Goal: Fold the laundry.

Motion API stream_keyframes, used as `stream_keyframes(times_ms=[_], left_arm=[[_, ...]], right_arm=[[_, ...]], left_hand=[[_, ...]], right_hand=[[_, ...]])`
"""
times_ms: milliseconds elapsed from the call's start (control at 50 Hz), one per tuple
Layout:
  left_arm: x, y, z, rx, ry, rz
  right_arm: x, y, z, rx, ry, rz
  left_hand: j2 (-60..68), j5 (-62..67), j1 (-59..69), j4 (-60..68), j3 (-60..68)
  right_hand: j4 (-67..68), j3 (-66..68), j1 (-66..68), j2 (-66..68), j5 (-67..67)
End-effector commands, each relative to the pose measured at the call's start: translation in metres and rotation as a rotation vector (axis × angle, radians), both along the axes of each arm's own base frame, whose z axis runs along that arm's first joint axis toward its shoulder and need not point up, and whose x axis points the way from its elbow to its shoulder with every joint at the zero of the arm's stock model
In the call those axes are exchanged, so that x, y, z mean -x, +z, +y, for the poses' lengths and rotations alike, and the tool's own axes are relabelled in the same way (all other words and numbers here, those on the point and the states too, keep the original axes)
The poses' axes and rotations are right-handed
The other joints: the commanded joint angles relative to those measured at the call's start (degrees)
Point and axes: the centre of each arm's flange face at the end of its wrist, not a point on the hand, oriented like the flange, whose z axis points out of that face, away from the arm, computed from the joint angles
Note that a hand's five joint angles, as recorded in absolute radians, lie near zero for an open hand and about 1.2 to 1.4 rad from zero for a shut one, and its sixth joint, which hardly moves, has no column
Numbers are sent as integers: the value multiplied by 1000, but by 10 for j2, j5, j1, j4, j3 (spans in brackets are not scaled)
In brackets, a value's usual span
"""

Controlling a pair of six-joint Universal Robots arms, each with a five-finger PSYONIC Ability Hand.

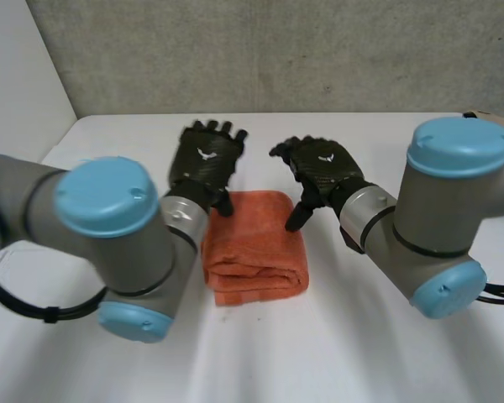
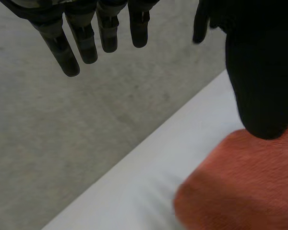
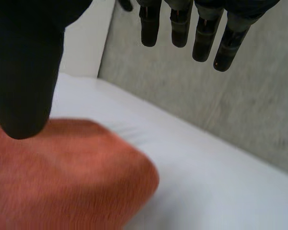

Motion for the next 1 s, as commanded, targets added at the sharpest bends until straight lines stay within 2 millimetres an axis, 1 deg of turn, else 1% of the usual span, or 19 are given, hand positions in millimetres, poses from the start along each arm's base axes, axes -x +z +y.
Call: stream_keyframes(times_ms=[20, 100, 200, 320, 360, 440, 460, 500, 520, 580, 600, 620, 700, 760, 780, 840, 860, 940, 1000], left_arm=[[8, -50, -4, -146, -10, -129], [1, -72, -1, -225, 7, -213], [-12, -85, 3, -290, 66, -323], [-16, -81, 7, -306, 76, -337], [-14, -79, 8, -301, 66, -334], [-9, -50, 9, -244, 39, -279], [-8, -33, 11, -213, 27, -250], [-8, -16, 12, -183, 10, -219], [-8, 1, 13, -149, -12, -187], [-8, 28, 17, -97, -59, -139], [-8, 45, 22, -62, -102, -112], [-8, 53, 24, -48, -125, -101], [-14, 79, 28, -4, -237, -62], [-20, 85, 32, -28, -311, -61], [-21, 85, 33, -39, -328, -64], [-20, 85, 42, -87, -408, -67], [-20, 86, 44, -93, -420, -67], [-20, 85, 46, -115, -451, -65], [-21, 85, 45, -121, -449, -60]], right_arm=[[-8, -41, -14, -145, 8, 104], [-10, -67, -15, -233, 17, 160], [-9, -84, -14, -276, 41, 228], [-10, -76, -16, -192, 59, 295], [-13, -63, -13, -145, 73, 299], [-12, -31, -11, -63, 69, 263], [-12, -24, -10, -43, 68, 254], [-11, -9, -7, 23, 58, 223], [-9, -6, -5, 40, 53, 215], [-2, 9, 3, 135, 21, 171], [1, 12, 5, 156, 10, 163], [3, 14, 8, 178, 3, 157], [14, 4, 24, 235, -15, 174], [18, -20, 45, 231, 21, 214], [15, -30, 56, 229, 48, 227], [10, -41, 74, 228, 89, 235], [6, -51, 82, 222, 112, 238], [-2, -82, 87, 201, 141, 259], [-6, -93, 83, 199, 139, 263]], left_hand=[[2, -8, 9, 2, -2], [14, 4, 21, 14, 9], [15, 6, 23, 16, 11], [10, 0, 18, 11, 6], [12, 2, 19, 12, 8], [10, 0, 18, 11, 6], [9, -1, 16, 9, 4], [7, -3, 14, 7, 3], [5, -5, 12, 6, 1], [9, -1, 16, 9, 4], [14, 4, 21, 14, 9], [17, 7, 24, 17, 13], [27, 17, 34, 27, 23], [29, 19, 36, 29, 25], [27, 17, 34, 27, 23], [27, 17, 34, 27, 23], [27, 17, 34, 27, 23], [27, 17, 34, 27, 23], [25, 16, 33, 26, 21]], right_hand=[[-33, -22, -15, -26, -36], [-33, -22, -15, -26, -36], [-33, -22, -15, -26, -36], [-22, -11, -4, -15, -25], [-15, -5, 2, -8, -18], [-33, -22, -15, -26, -36], [-33, -22, -15, -26, -36], [-33, -22, -15, -26, -36], [-33, -22, -15, -26, -36], [-33, -22, -15, -26, -36], [-33, -22, -15, -26, -36], [-33, -22, -15, -26, -36], [-33, -22, -15, -26, -36], [-33, -22, -15, -26, -36], [-33, -22, -15, -26, -36], [-33, -22, -15, -26, -36], [-33, -22, -15, -26, -36], [-33, -22, -15, -26, -36], [-33, -22, -15, -26, -36]])
